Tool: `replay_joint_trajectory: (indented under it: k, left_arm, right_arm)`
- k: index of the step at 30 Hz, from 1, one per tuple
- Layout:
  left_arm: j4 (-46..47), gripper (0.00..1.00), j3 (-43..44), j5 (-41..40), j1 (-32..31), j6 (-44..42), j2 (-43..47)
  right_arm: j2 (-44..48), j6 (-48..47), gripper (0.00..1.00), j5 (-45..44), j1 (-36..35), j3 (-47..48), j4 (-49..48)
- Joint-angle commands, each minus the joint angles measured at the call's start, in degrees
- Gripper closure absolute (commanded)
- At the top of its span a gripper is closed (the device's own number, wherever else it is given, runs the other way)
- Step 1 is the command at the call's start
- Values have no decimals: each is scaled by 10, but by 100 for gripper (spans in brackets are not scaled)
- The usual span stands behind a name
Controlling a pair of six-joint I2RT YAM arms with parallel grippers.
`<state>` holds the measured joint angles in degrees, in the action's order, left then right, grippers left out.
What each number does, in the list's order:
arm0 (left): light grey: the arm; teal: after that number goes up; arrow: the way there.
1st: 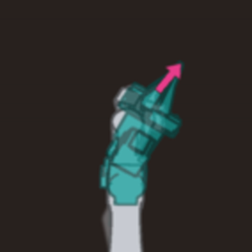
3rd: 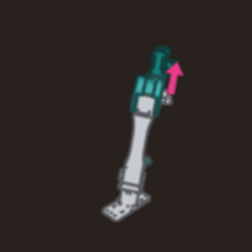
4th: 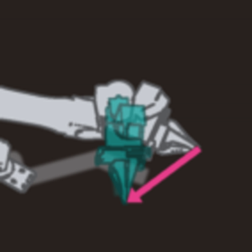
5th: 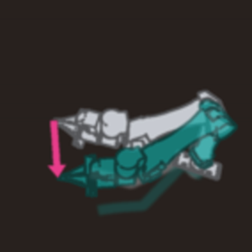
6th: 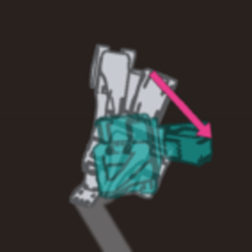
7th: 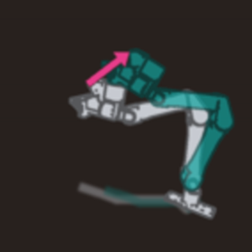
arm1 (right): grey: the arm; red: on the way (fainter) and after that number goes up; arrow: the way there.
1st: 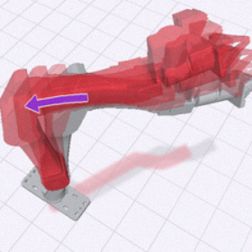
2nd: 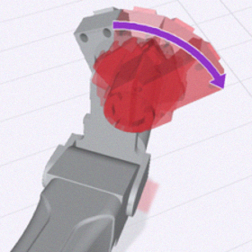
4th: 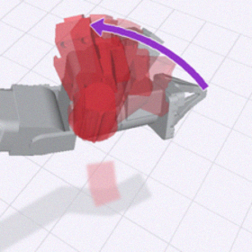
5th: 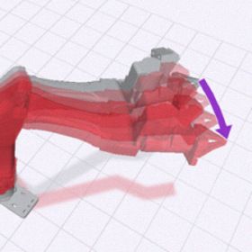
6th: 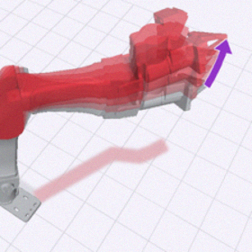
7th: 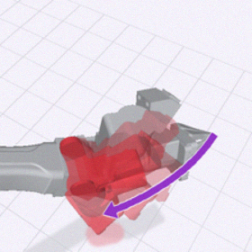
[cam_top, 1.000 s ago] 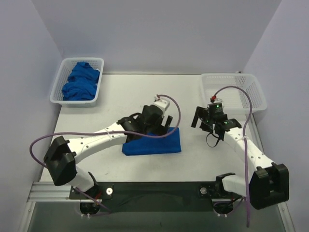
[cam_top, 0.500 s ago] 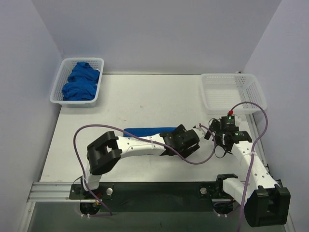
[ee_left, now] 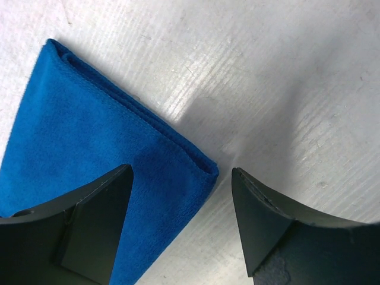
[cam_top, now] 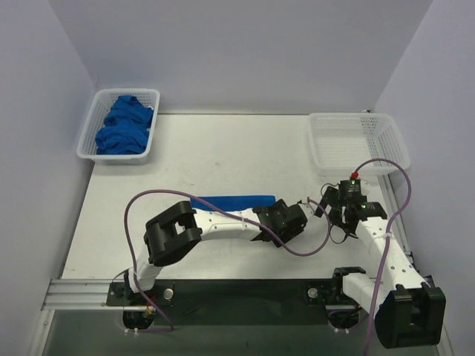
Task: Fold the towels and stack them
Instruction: Neatly place the folded towel into the bin
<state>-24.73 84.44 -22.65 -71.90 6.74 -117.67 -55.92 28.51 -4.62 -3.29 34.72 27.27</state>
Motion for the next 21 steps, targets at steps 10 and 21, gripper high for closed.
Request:
replay_joint_trajectory:
  k: [10, 21]
  left_arm:
    - [31, 59, -29, 20, 5, 0, -24]
    - [103, 95, -104, 64, 49, 27, 56]
  right_arm:
    - [-10, 1, 0, 43, 5, -17, -22]
    - [-31, 55, 0, 225, 5, -39, -134]
